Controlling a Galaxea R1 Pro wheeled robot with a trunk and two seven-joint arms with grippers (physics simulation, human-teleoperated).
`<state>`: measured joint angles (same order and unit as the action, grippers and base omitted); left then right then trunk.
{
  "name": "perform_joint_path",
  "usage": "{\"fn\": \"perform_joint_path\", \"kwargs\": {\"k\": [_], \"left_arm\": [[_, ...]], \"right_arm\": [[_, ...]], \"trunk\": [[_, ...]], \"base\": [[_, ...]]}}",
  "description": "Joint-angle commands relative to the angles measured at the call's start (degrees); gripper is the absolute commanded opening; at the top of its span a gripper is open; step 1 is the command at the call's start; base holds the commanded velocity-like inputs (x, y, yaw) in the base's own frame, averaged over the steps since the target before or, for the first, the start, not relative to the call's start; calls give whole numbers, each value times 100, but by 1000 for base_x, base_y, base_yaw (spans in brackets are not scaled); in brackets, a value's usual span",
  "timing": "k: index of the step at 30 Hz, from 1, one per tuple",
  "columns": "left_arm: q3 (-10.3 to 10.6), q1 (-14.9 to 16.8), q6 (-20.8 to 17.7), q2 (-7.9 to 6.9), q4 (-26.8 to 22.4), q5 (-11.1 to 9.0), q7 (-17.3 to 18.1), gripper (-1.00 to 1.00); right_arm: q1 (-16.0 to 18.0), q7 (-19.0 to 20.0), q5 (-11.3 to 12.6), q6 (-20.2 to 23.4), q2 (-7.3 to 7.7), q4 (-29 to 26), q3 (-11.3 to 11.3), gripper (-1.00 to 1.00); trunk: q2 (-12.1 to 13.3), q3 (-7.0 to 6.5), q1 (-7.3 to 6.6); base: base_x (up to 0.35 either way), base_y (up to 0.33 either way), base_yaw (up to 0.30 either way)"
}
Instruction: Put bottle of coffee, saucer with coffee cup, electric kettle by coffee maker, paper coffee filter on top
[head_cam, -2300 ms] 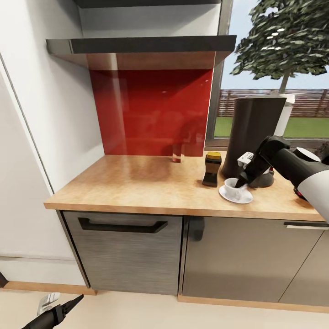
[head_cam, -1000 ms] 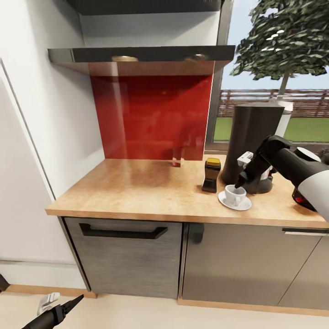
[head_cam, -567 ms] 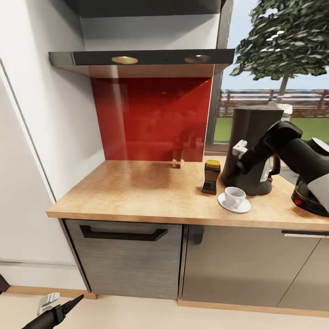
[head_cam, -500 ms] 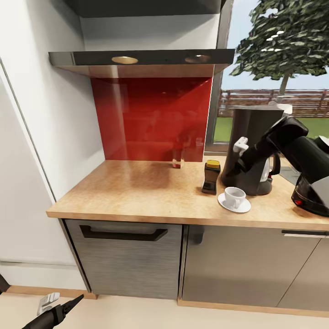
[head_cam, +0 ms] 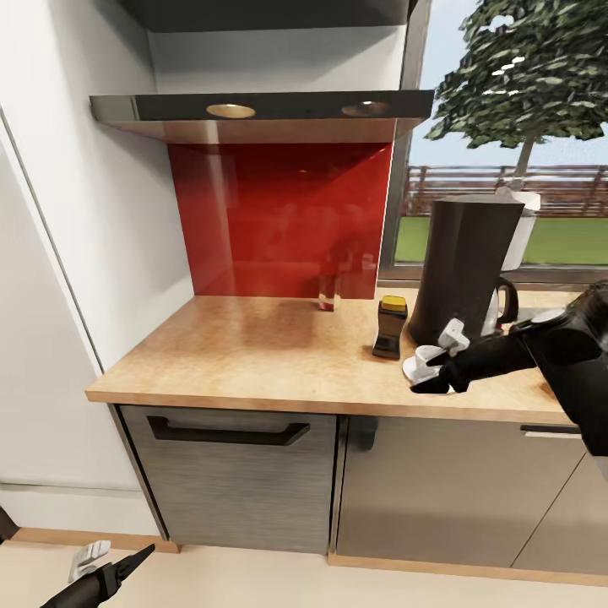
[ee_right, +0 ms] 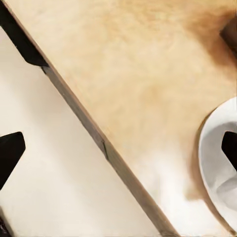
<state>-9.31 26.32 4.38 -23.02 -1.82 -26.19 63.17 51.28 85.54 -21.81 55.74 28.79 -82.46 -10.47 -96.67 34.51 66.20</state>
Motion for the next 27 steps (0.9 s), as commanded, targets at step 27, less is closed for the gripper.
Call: {"fn": "perform_joint_path", "kwargs": {"k": [27], "left_arm": [[-20, 5, 39, 37, 28, 57, 37, 100]], "right_arm": [[-3365, -2229, 407, -4261, -409, 4885, 1332, 100]], "trunk": [[-3, 6, 0]], "base": [[0, 0, 0]]}}
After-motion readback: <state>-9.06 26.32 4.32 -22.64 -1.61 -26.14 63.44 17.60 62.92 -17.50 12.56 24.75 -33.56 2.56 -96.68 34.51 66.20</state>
